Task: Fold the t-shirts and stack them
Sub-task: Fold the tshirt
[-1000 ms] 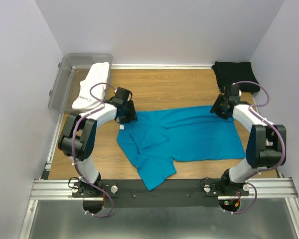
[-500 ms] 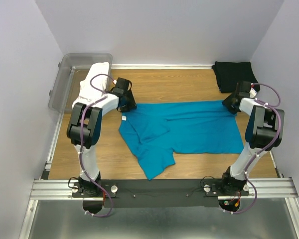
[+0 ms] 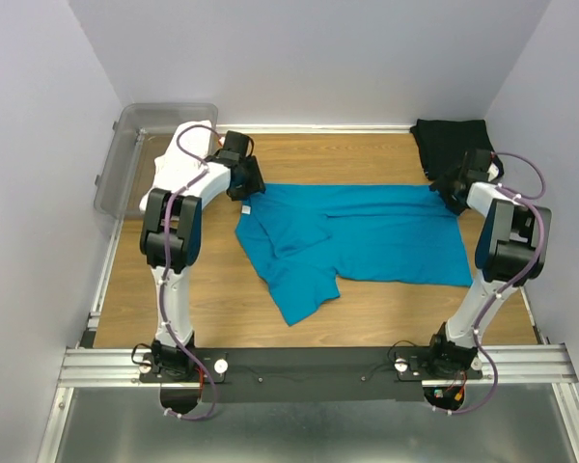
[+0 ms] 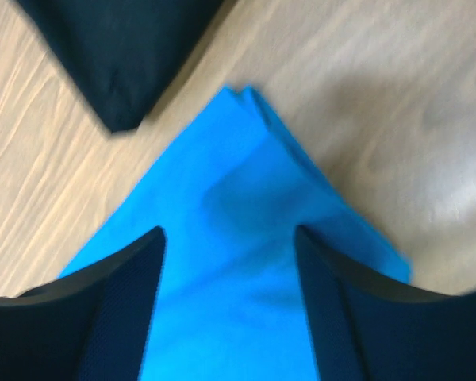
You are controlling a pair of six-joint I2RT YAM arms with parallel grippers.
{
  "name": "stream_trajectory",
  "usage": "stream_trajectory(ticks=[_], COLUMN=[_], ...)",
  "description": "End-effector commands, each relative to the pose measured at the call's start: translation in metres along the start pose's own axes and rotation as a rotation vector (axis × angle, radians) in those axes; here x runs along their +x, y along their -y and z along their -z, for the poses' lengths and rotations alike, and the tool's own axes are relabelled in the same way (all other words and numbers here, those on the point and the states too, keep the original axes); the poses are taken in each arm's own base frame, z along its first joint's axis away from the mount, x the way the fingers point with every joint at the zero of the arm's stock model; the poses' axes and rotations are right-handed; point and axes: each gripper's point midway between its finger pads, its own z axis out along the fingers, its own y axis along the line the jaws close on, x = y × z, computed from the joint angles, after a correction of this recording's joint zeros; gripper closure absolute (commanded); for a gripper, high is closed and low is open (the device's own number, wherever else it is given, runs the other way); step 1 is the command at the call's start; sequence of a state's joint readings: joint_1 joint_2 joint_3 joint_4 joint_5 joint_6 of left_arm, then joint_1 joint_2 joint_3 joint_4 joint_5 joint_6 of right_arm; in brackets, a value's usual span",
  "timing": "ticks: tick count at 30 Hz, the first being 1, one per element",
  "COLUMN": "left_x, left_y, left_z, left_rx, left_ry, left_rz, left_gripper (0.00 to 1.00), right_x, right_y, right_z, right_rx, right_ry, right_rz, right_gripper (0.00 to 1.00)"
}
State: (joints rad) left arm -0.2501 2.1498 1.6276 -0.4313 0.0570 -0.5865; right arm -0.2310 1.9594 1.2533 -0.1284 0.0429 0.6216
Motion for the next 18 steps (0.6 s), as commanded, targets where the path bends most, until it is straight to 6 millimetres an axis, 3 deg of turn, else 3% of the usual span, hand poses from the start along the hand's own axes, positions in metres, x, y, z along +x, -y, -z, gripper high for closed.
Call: stream_trajectory(ticks=[1,4,5,7,8,10,12,15,18], left_x=[-0.015,0.002,0.016,0.038,0.059,0.083,0.114,0.146,0.167], left_y=[-0.013,-0.024,-0.031,-0.037,-0.045,-0.048,-0.050,-0.046,-0.042], left_z=[0.052,0.082,0.093,0.103,0.110,0.116,0.124,0.131,0.131], left_rx=[-0.067,-0.098,-0.115,-0.130,-0.133,-0.126,-0.118,-0.103,-0.095], left_ry=[0.067,0.065,0.058,0.031,0.001,-0.038,-0.090,-0.152,-0.180], left_rz=[-0.016,-0.028,-0.037,-0.054,-0.058,-0.064,-0.088,-0.110,-0.108], left_gripper=[0.35,0.34,0.34,0.34,0.34,0.35,0.36,0.37,0.39], right_x=[0.005,0.013,0.030,0.035,0.054,0.054,0.074,0.083,0.088], right_y=[-0.006,-0.015,-0.011,-0.008,0.002,0.016,0.038,0.062,0.072], right_z=[0.043,0.077,0.085,0.105,0.111,0.127,0.138,0.156,0.165], right_rx=[-0.042,-0.075,-0.052,-0.039,-0.013,0.030,0.084,0.145,0.159], right_ry=[-0.059,-0.076,-0.110,-0.100,-0.148,-0.121,-0.158,-0.155,-0.150], right_rz=[0.035,0.047,0.066,0.091,0.105,0.124,0.158,0.196,0.218], right_gripper=[0.24,0.22,0.21,0.20,0.20,0.20,0.20,0.20,0.20])
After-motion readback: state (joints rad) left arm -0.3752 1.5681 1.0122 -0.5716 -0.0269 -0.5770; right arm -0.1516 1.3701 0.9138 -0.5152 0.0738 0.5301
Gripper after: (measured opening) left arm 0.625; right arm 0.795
